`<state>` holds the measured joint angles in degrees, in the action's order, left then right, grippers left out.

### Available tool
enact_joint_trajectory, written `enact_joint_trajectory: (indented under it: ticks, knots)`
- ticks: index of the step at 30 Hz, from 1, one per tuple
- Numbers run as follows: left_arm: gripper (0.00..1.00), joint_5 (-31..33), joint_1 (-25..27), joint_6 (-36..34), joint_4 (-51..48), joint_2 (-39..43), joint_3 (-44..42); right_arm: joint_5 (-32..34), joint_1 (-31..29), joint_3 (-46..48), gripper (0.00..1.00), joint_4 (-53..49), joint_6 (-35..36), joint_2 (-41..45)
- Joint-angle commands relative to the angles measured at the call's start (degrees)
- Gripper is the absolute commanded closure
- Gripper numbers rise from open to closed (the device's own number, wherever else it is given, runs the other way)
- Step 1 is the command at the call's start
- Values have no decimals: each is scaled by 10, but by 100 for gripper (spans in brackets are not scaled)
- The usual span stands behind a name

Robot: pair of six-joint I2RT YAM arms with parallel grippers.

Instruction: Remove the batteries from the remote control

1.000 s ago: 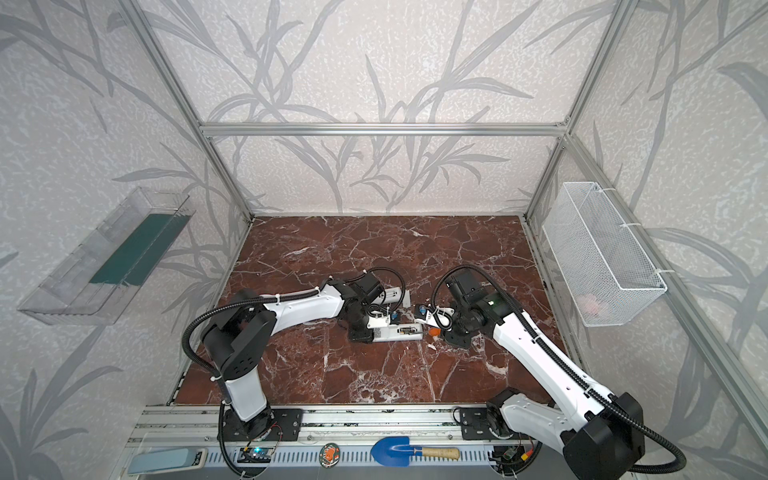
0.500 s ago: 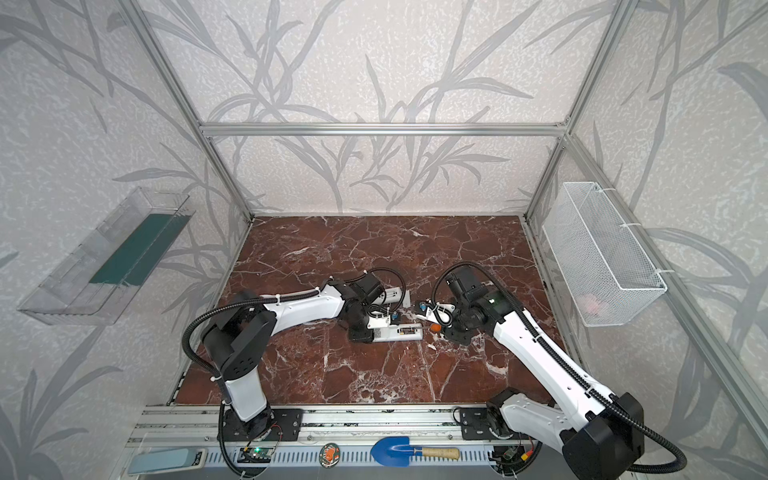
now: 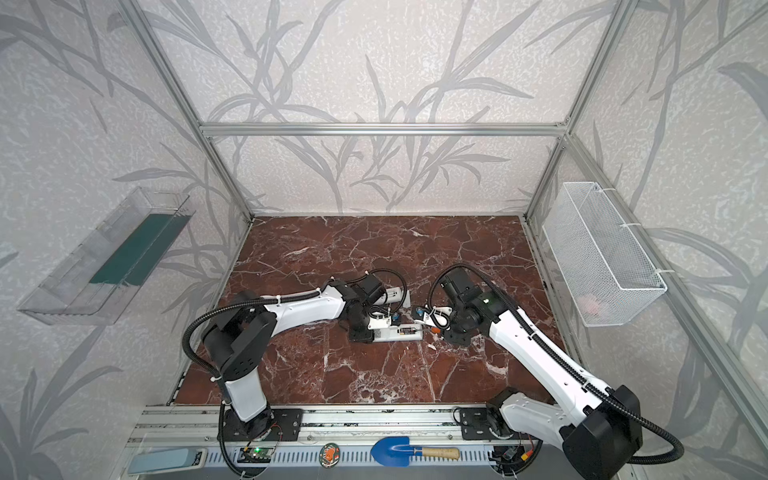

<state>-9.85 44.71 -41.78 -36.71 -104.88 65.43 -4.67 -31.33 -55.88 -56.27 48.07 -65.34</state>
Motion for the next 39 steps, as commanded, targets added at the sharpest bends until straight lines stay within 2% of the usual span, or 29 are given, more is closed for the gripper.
enact_joint_trajectory:
  ticks: [1, 23, 39]
  knots:
    - [76, 8, 9, -12, -46, 2, 0, -7, -7, -10, 100, -19, 20, -12]
    - [77, 9, 18, -6, -34, 7, -8, -186, 20, -9, 100, 18, -46, -3]
    - [78, 30, 19, 1, -38, -3, -12, -186, 38, -29, 100, 23, -77, 6]
